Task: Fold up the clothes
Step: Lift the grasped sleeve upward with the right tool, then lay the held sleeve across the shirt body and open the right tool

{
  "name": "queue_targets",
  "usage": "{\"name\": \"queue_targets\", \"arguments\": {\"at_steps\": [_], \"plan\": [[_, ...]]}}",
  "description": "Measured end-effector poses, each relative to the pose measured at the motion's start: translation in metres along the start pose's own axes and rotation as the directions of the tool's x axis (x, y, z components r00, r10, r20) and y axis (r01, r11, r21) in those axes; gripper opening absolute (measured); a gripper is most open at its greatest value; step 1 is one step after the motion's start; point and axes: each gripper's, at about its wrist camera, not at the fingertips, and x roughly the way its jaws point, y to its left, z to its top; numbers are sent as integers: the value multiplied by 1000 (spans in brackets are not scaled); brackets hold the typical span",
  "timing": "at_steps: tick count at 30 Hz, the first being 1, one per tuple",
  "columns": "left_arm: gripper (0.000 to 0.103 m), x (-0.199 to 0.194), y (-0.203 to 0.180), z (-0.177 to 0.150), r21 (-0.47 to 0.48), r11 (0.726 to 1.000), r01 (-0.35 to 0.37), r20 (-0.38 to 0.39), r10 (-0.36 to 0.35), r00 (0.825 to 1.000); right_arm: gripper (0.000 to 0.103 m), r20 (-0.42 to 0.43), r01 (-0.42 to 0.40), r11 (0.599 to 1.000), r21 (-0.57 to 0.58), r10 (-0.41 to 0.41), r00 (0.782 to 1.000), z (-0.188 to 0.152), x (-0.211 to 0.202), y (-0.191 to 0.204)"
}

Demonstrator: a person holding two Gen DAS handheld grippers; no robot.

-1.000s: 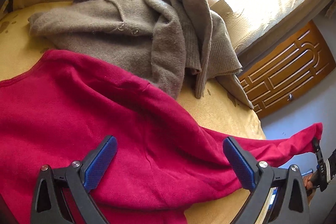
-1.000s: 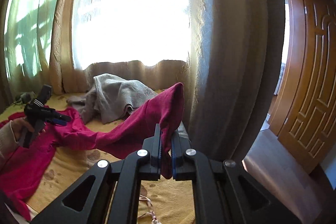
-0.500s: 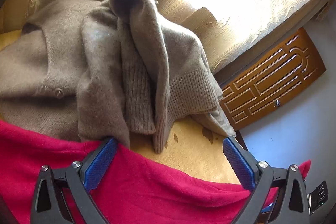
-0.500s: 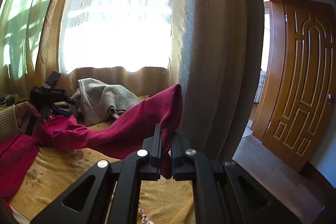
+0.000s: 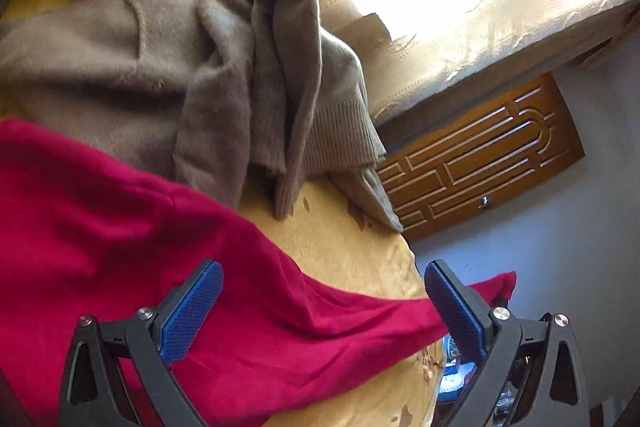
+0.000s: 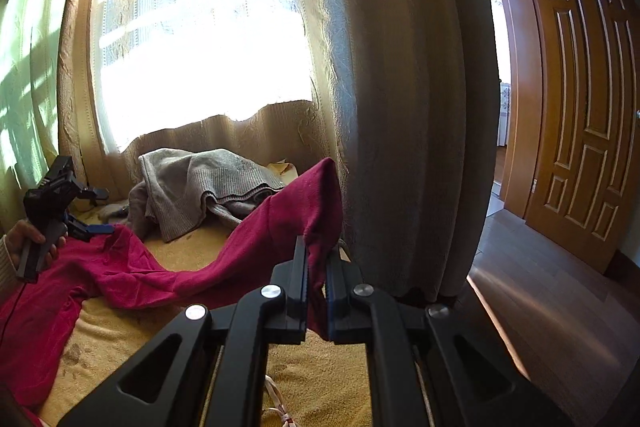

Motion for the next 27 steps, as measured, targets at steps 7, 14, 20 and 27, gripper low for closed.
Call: {"name": "queue_targets", "arguments": {"at_steps": [7,14,20,27], "plan": [[103,71,-33,-3,96,995,-28,-39,32,999,8,114,-120,987,105,108,988,29,-17,11],[103,82,-17,33,5,1000,28,28,-28,999,8,200,-243,962,121,216,956,59,-35,43],[103,2,-21,29,10,992,126,127,-126,984,8,172,-298,949,104,278,945,74,-17,73],[103,-109,-13,10,29,997,68,248,-73,966,8,80,-468,878,96,462,883,92,44,138]]}}
